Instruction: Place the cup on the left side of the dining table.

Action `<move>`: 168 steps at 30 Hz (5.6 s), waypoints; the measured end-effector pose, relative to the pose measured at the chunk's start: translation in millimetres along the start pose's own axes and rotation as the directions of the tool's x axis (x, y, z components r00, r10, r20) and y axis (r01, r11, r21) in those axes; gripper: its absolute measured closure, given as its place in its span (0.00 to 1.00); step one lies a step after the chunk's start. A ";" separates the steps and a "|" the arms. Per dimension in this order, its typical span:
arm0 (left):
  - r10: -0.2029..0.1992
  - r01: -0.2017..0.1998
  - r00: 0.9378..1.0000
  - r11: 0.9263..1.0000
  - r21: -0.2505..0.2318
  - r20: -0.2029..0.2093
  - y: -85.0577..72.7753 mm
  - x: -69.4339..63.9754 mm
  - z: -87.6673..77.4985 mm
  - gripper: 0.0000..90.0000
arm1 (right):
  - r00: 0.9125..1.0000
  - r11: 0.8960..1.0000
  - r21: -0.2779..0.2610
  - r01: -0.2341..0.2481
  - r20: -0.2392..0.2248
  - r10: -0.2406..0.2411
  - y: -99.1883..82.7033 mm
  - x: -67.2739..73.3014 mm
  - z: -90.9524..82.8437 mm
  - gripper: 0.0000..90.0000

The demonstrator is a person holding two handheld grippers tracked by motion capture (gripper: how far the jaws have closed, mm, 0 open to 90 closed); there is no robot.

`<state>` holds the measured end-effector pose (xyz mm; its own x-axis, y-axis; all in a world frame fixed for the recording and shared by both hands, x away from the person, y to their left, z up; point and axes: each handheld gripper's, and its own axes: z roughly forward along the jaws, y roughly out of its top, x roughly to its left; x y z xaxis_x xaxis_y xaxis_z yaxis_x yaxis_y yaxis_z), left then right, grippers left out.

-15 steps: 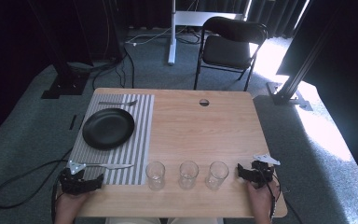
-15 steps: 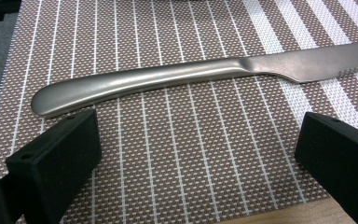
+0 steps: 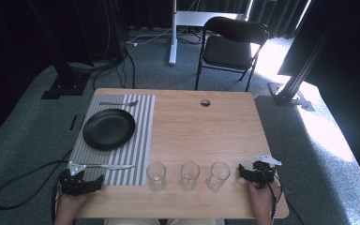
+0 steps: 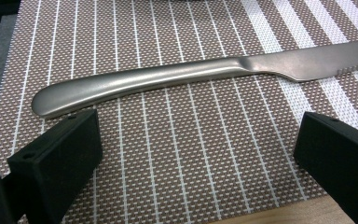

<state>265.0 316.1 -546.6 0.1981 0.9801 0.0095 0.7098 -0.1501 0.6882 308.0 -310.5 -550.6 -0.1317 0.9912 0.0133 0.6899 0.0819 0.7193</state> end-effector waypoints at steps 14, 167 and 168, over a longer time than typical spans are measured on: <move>0.023 -0.023 0.999 1.000 0.007 0.034 0.8 4.9 -4.1 0.03 | 1.000 1.000 0.000 0.000 0.000 0.000 0.0 0.0 0.0 0.13; 0.607 -0.536 0.620 0.790 -0.297 0.496 118.8 -216.1 -59.4 0.05 | 1.000 1.000 -0.001 0.002 -0.001 -0.002 -0.1 -0.2 0.1 0.13; 0.607 -0.538 0.620 0.790 -0.293 0.497 119.6 -218.6 -58.4 0.05 | 1.000 1.000 -0.001 0.002 -0.001 -0.002 -0.1 -0.2 0.1 0.13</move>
<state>267.1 91.5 -424.0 0.8895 0.4525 0.0631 0.2560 -0.6081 0.7515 308.0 -310.7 -550.8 -0.1335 0.9910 0.0129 0.6888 0.0834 0.7201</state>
